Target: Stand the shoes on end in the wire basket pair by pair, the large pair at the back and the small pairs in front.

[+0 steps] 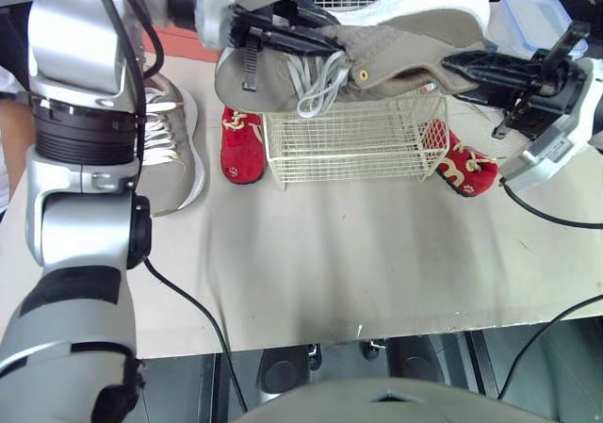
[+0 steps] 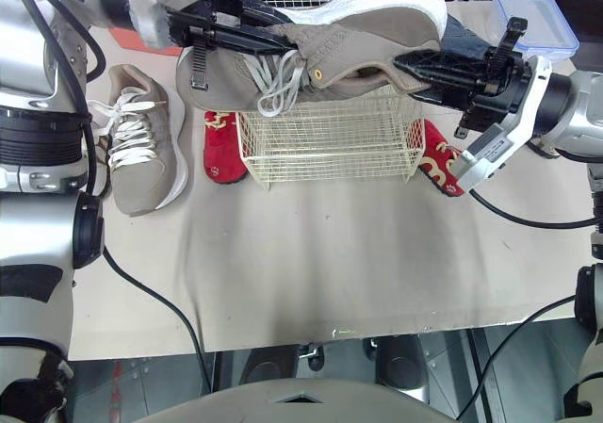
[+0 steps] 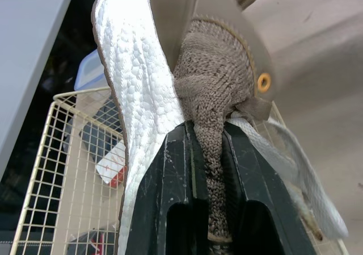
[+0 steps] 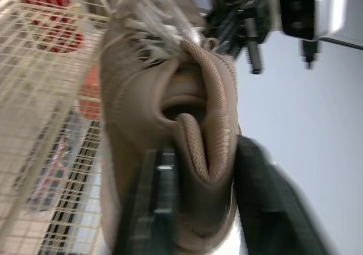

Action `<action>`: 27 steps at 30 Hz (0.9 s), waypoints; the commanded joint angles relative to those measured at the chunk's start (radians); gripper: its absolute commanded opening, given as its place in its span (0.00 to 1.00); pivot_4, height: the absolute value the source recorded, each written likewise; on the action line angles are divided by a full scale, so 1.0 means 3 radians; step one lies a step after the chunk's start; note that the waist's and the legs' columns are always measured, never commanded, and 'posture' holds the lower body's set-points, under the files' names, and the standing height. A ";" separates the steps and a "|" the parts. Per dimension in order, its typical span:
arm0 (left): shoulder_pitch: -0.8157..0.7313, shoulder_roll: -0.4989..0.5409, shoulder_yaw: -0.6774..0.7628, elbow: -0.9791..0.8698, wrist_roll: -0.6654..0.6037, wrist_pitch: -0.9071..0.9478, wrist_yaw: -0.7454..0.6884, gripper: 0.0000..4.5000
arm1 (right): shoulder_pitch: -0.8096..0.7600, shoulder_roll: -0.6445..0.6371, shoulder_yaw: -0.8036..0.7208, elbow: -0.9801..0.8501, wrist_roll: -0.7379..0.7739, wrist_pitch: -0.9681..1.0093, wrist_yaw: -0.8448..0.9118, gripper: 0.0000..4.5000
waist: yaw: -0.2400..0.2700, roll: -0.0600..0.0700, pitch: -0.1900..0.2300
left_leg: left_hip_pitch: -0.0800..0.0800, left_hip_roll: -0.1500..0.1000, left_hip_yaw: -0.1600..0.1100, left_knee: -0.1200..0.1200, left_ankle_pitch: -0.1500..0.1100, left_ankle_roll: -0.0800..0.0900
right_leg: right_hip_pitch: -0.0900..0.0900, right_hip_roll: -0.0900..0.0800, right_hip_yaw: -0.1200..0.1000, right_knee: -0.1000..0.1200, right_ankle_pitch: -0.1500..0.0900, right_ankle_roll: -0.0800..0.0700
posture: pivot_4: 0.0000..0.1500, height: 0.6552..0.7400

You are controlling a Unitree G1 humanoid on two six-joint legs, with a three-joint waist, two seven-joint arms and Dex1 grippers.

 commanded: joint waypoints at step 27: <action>0.0303 -0.1176 0.1149 -0.0187 -0.0821 -0.0022 0.1686 0.02 | 0.0605 0.0181 -0.0649 -0.1853 0.5110 0.5584 -0.0169 0.99 | 0.0059 -0.0010 0.0007 | -0.0011 -0.0002 -0.0022 0.0033 -0.0002 0.0004 | 0.0003 -0.0015 -0.0014 0.0031 0.0009 -0.0014 | 1.00 0.36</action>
